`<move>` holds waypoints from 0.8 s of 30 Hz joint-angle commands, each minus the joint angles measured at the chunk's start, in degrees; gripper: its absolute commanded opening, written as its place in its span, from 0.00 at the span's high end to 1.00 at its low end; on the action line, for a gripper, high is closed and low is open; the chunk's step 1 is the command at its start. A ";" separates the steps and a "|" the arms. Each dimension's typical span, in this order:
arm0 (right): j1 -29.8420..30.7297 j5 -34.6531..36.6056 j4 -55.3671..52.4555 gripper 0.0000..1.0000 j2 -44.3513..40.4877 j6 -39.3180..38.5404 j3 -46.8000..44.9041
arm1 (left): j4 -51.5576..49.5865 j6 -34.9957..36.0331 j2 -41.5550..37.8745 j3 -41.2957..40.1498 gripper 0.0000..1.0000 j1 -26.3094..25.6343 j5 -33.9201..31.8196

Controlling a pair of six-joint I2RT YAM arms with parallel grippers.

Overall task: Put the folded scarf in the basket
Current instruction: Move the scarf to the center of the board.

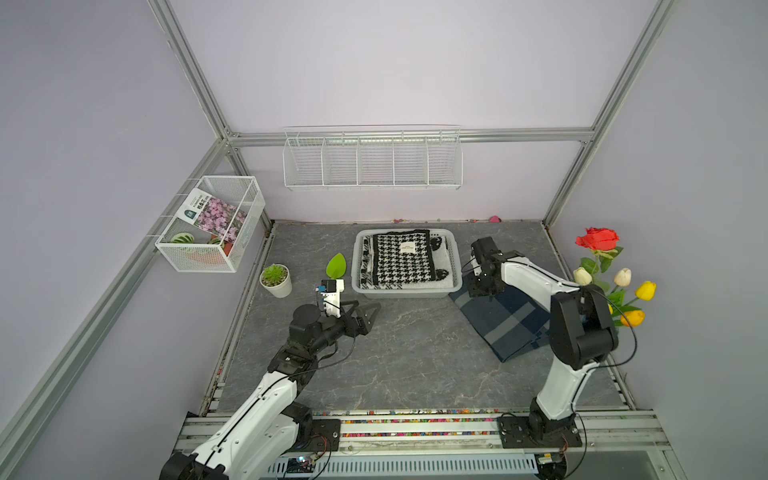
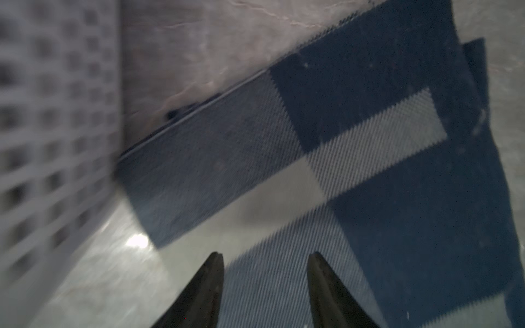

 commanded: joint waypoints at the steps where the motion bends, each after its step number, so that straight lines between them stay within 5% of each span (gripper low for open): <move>1: 0.07 -1.55 -1.59 0.48 2.04 -1.77 0.30 | -0.64 1.02 -0.98 -0.34 0.00 -0.28 -1.19; 5: 0.58 -5.66 -1.80 0.47 2.70 -1.17 -2.68 | -1.19 0.70 -2.39 -0.77 0.00 -0.29 -1.41; 24: 18.31 4.64 -14.67 0.48 -5.05 0.44 -12.91 | -1.11 0.01 0.76 -0.59 0.00 -0.30 -0.91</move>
